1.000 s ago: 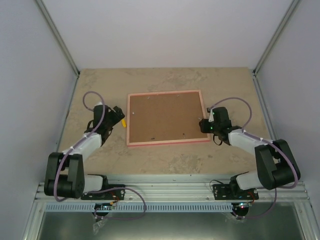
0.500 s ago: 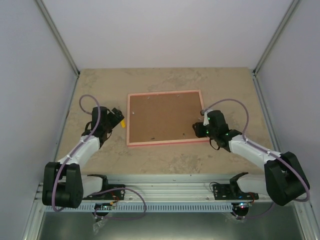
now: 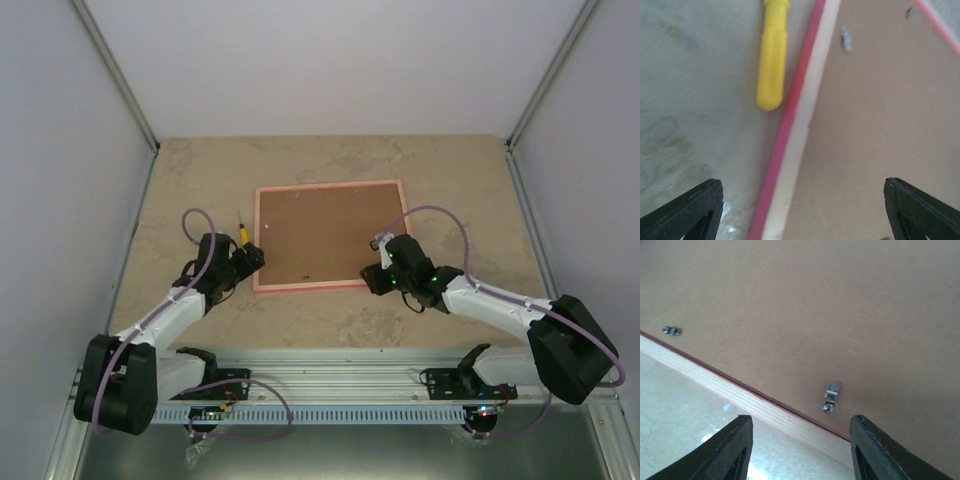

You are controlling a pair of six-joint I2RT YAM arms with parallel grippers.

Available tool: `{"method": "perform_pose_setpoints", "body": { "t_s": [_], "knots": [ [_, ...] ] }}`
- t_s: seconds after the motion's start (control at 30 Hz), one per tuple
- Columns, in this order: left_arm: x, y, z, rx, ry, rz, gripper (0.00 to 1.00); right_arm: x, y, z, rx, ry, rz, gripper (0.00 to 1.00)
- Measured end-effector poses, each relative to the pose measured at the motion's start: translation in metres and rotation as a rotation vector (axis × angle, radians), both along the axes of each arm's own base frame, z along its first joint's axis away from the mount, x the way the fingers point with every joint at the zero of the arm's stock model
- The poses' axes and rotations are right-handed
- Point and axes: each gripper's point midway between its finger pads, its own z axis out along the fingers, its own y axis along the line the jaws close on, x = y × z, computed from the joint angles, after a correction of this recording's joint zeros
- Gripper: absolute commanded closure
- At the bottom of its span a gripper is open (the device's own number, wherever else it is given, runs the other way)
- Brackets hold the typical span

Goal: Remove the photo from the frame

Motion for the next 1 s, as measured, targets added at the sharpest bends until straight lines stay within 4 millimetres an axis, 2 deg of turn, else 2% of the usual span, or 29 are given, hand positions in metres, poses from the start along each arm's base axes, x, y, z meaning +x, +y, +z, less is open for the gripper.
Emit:
{"method": "perform_pose_setpoints", "body": {
  "t_s": [0.23,0.37,0.47,0.7,0.83,1.0],
  "knots": [
    [-0.031,-0.005,-0.037,0.055,0.106,-0.038,0.30,-0.009,0.017,0.007,-0.029,-0.038,0.088,0.38],
    [-0.034,-0.006,-0.040,0.081,0.113,-0.046,0.46,-0.016,0.021,0.005,-0.054,-0.043,0.128,0.35],
    [-0.035,-0.007,-0.045,0.096,0.129,-0.057,0.53,-0.020,0.024,0.005,-0.066,-0.053,0.155,0.32],
    [-0.032,-0.015,-0.048,0.120,0.142,-0.087,0.65,-0.022,0.032,0.011,-0.092,-0.086,0.202,0.31],
    [-0.031,-0.017,-0.048,0.154,0.150,-0.098,0.75,-0.024,0.034,0.006,-0.115,-0.086,0.227,0.29],
    [-0.028,-0.026,-0.049,0.192,0.153,-0.136,0.79,-0.026,0.035,0.002,-0.138,-0.088,0.254,0.28]
  ]
}}
